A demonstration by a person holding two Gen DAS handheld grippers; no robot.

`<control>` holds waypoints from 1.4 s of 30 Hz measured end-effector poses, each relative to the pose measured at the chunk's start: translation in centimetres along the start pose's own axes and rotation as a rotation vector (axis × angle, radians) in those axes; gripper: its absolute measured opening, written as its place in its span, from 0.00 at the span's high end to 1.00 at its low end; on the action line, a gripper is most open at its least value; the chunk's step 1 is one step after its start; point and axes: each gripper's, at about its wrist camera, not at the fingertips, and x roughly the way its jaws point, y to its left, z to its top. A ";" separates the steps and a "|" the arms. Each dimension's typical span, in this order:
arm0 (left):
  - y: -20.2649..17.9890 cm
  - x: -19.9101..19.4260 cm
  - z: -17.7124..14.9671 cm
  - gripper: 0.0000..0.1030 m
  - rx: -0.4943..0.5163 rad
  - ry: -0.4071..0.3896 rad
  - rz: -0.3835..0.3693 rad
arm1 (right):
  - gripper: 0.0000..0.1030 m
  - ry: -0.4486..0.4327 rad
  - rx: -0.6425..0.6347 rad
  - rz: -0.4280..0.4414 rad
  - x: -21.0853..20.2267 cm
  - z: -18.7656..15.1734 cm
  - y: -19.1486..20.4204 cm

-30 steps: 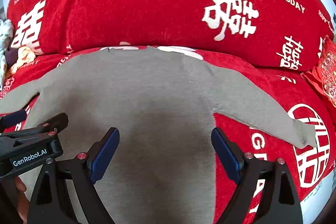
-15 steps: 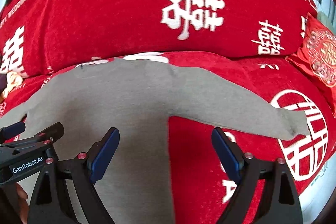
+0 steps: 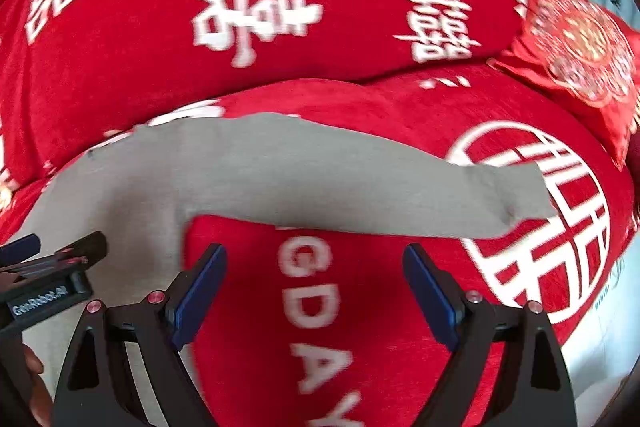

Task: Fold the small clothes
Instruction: 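Move the right gripper out to the sleeve cuff nearest it, then close the right gripper on the grey sleeve cuff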

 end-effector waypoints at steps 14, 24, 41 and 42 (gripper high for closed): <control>-7.8 1.9 1.8 0.01 0.116 0.035 -0.004 | 0.12 0.076 0.247 -0.129 4.8 -0.5 -13.5; -12.6 4.1 2.1 0.01 0.183 0.062 0.000 | 0.12 0.085 0.334 -0.104 7.1 0.3 -17.7; -14.5 5.7 4.7 0.01 0.161 0.063 -0.028 | 0.92 0.048 0.380 -0.007 9.8 3.2 -20.0; -14.3 5.7 4.9 0.01 0.154 0.060 -0.025 | 0.93 0.043 0.395 0.019 9.7 3.0 -20.4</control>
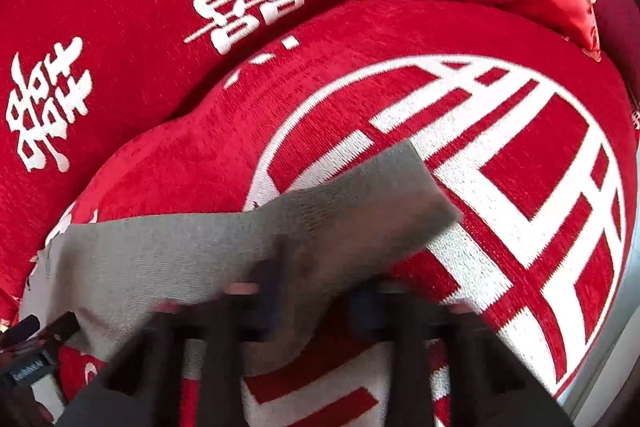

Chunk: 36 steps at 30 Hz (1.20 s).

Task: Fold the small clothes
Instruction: 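Close the right gripper on the grey sleeve cuff, then lift the sleeve with the right gripper and lay it across the sweater body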

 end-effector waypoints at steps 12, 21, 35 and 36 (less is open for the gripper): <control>2.6 2.5 0.7 0.01 -0.048 0.032 0.031 | 0.93 -0.101 0.015 0.023 -3.0 -0.9 -1.2; 4.6 0.5 0.0 0.01 -0.064 0.009 -0.006 | 0.93 -0.148 -0.041 0.008 -5.9 -0.5 0.9; 12.7 -2.1 -4.2 0.01 -0.167 -0.042 -0.092 | 0.93 -0.238 -0.188 0.011 -11.8 -0.9 10.7; 13.2 -2.3 -4.4 0.01 -0.173 -0.045 -0.096 | 0.93 -0.242 -0.203 0.016 -12.2 -1.1 11.7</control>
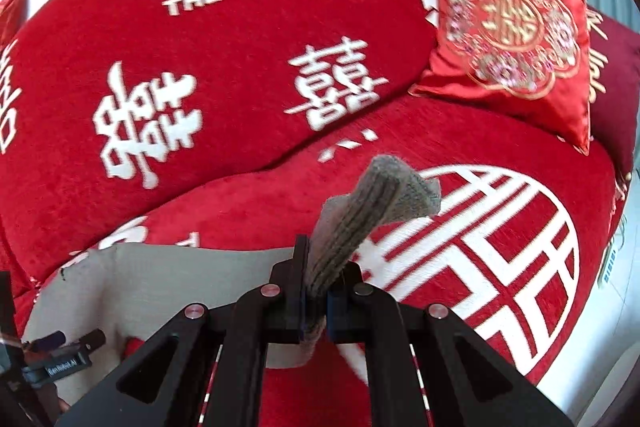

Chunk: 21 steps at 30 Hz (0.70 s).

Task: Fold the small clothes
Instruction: 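Lift the sleeve with the right gripper and lay it across the sweater body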

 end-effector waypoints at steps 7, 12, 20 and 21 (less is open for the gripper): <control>5.1 -1.0 -1.1 0.01 -0.049 -0.010 -0.011 | 0.93 -0.022 -0.083 0.063 -1.9 0.0 7.3; 8.9 -1.3 -1.9 0.01 -0.079 -0.013 0.007 | 0.93 -0.024 -0.144 0.108 -2.7 -0.3 13.0; 15.6 -1.0 -3.6 0.01 -0.163 -0.003 0.024 | 0.93 -0.030 -0.243 0.182 -4.0 -0.9 21.7; 16.3 -1.0 -3.8 0.01 -0.171 0.000 0.027 | 0.93 -0.031 -0.255 0.188 -4.1 -1.0 22.8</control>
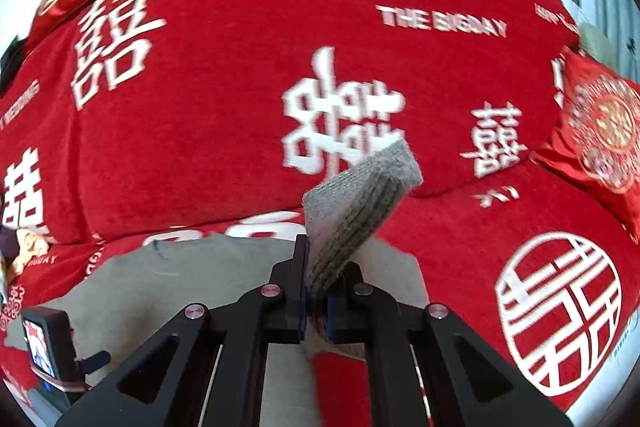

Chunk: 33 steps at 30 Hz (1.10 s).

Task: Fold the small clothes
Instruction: 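Lift the sleeve with the right gripper and lay it across the sweater body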

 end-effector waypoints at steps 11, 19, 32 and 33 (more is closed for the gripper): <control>6.7 -0.3 -1.0 0.01 -0.095 -0.003 0.018 | 0.93 0.026 -0.096 0.059 1.1 -0.5 9.2; 9.3 -1.3 -1.8 0.01 -0.117 -0.023 0.024 | 0.93 0.035 -0.164 0.097 1.7 -1.5 15.7; 14.9 -2.8 -2.8 0.01 -0.188 -0.039 0.049 | 0.93 0.102 -0.248 0.166 4.3 -4.8 24.6; 15.3 -2.7 -2.9 0.01 -0.197 -0.038 0.047 | 0.93 0.108 -0.256 0.166 4.6 -5.1 25.1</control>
